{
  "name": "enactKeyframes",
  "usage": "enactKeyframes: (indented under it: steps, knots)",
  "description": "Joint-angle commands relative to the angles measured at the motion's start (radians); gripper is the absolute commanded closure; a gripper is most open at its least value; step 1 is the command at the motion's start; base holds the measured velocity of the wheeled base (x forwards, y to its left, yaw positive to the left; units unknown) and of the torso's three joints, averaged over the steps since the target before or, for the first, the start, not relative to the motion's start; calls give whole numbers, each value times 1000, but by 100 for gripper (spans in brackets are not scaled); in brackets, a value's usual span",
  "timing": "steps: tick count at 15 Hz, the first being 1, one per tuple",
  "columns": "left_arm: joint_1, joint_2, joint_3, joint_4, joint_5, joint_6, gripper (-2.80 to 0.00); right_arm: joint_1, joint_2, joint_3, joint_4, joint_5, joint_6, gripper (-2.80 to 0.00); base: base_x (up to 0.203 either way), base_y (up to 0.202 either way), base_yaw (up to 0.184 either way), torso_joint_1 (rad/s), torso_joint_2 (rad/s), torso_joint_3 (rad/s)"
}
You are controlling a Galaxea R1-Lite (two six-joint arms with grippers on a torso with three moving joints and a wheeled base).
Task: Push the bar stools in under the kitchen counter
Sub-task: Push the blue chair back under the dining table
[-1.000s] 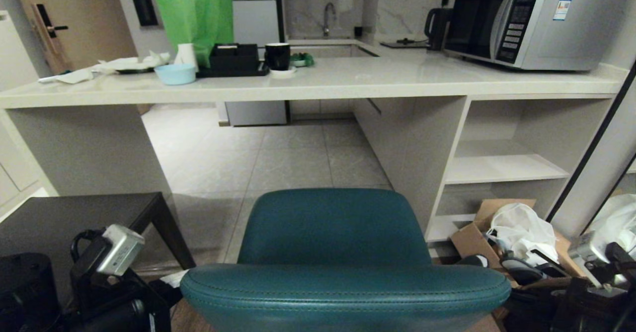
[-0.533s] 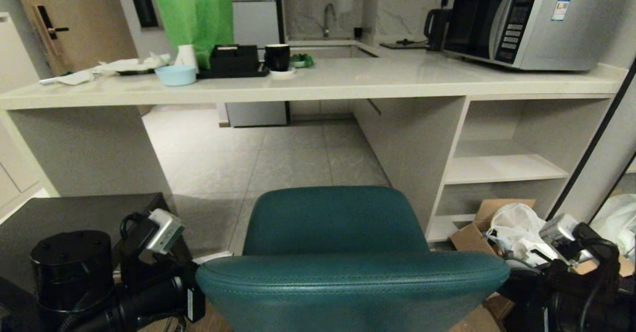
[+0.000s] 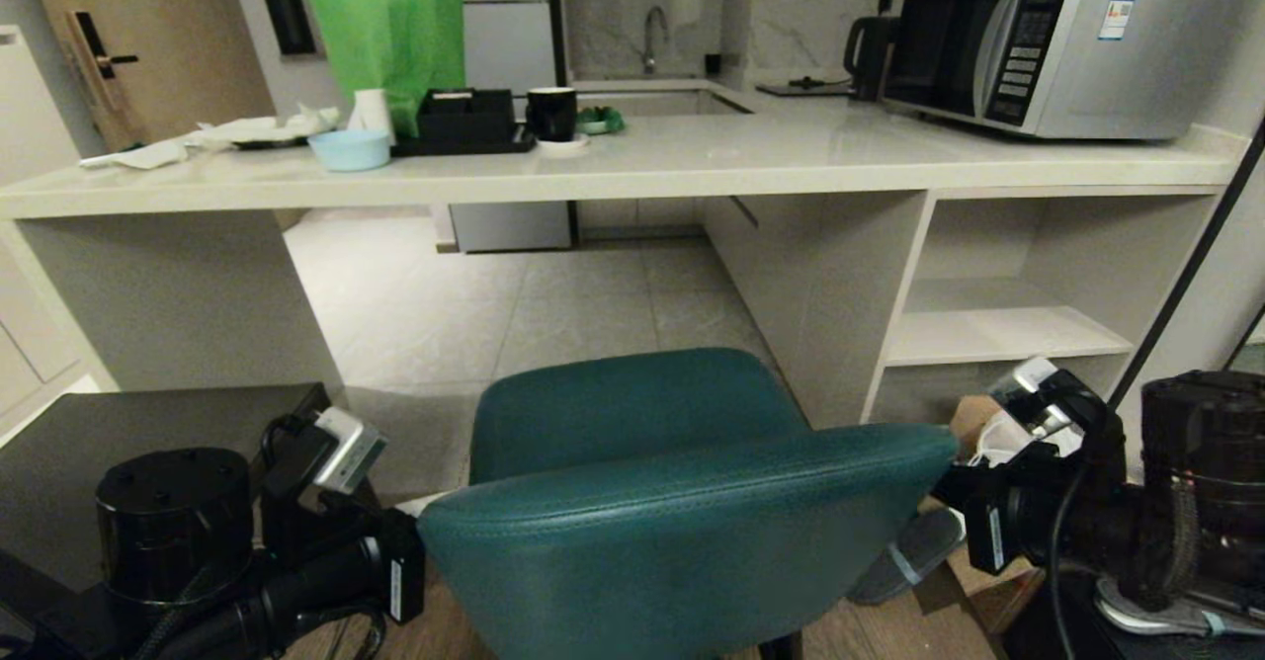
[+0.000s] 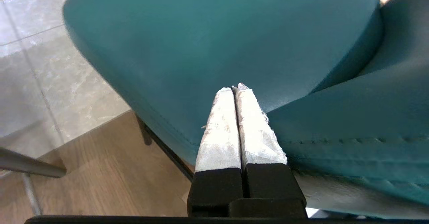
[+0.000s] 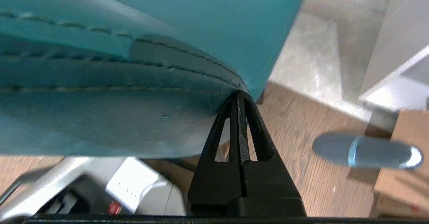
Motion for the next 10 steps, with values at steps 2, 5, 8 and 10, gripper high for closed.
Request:
enactKeyframes:
  steps: [2,5,8,10]
  knots:
    - [6,19,-29,1,2,-1,0,4,21,20,-51,19,0,0,0,0,0,16,1,1]
    - [63,63,-130,1,17,7,0,23,-50,105,-51,21,-2,0,0,0,0,0,0,0]
    - [140,132,-224,3,21,85,0,39,-77,144,-51,24,-14,0,0,0,0,0,0,0]
    - [183,144,-259,7,21,92,0,44,-75,148,-50,26,-27,0,0,0,0,0,0,0]
